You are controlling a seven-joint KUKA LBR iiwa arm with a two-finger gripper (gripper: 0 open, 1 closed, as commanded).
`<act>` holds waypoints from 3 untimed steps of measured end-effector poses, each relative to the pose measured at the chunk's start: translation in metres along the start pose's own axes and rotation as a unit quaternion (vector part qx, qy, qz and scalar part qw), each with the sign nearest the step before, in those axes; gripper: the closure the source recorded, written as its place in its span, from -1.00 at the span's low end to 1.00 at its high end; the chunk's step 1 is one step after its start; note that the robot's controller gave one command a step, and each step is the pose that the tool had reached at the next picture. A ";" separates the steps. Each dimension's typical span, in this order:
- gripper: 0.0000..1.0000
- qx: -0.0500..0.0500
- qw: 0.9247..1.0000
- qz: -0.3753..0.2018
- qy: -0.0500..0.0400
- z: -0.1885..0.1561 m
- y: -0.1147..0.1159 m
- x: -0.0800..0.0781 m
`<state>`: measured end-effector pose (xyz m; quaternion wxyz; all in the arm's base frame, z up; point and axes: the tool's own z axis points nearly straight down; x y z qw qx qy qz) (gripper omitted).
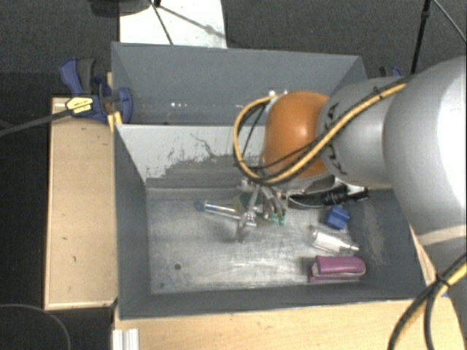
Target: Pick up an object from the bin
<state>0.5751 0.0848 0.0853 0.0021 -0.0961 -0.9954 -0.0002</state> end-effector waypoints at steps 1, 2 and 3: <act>1.00 -0.001 1.000 0.001 -0.003 -0.003 0.000 -0.002; 1.00 -0.002 1.000 0.019 -0.006 -0.124 0.007 0.009; 1.00 0.000 0.999 0.043 -0.001 -0.120 0.001 0.050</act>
Offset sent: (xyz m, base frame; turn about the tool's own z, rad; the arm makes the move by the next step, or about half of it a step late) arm 0.0000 0.0000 0.0000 0.0000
